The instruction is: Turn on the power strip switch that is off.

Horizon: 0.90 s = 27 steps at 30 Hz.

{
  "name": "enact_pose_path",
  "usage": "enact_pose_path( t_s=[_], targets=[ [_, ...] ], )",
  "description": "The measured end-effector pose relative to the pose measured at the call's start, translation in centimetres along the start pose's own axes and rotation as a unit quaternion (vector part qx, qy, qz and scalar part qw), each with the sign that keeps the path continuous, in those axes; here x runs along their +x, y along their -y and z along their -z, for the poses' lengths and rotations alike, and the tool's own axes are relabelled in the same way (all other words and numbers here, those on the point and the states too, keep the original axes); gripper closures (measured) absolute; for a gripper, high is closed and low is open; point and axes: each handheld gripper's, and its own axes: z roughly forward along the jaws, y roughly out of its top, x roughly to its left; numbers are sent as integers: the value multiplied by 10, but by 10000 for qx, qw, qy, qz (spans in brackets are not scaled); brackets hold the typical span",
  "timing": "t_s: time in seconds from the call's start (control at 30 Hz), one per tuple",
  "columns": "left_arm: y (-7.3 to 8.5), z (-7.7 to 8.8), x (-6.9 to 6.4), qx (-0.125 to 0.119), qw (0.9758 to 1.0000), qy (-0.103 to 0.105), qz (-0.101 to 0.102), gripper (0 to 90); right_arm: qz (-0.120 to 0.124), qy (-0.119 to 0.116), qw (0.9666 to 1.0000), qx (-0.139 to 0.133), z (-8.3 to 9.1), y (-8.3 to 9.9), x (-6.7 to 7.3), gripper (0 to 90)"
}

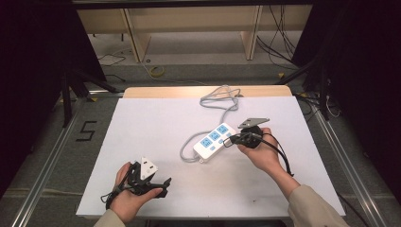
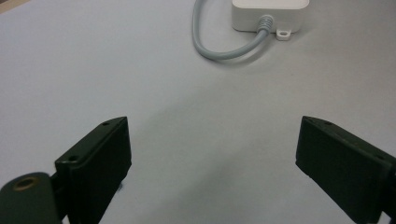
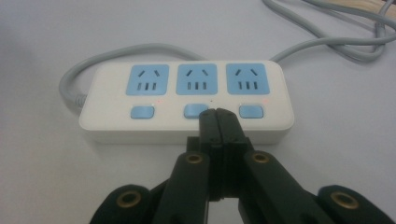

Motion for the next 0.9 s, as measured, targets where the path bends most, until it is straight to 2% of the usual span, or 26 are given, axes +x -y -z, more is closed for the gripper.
enact_pose_path(
  t_s=[0.9],
  targets=[
    [0,0,0,-30,10000,15,3,100,-2,-23,9999,134,-19,-11,0,900]
  ],
)
